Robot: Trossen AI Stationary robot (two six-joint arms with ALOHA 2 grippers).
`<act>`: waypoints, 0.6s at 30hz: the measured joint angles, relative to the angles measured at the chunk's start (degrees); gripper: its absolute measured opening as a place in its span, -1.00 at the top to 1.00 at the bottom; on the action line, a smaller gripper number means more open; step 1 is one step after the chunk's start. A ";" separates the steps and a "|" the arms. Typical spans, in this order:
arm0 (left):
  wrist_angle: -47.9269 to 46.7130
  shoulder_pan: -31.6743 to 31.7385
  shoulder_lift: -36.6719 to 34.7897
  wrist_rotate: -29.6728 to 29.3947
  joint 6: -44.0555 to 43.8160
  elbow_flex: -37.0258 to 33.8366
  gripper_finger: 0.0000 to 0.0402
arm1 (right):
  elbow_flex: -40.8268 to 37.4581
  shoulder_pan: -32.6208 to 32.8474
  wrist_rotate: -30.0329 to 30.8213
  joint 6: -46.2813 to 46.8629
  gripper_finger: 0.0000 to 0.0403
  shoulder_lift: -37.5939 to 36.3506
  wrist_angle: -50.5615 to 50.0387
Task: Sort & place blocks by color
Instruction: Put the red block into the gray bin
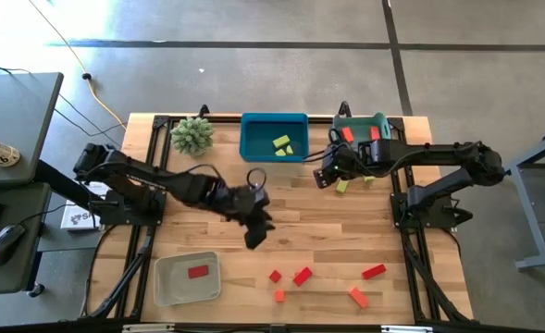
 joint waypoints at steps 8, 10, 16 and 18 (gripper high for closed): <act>-0.86 -6.36 1.03 -1.12 -7.12 0.06 0.29 | 0.00 -0.01 0.07 -1.40 -0.02 0.02 0.02; -1.85 -7.29 1.40 -1.34 -7.84 0.06 0.29 | 0.00 -0.02 0.05 -2.33 -0.02 0.04 0.09; -4.66 -8.35 1.40 -1.46 -11.71 0.04 0.23 | 0.00 -0.02 -0.01 -2.64 -0.02 0.04 0.31; -4.45 -8.33 1.40 -1.54 -12.44 0.04 0.18 | 0.00 -0.02 -0.03 -2.77 -0.02 0.04 0.36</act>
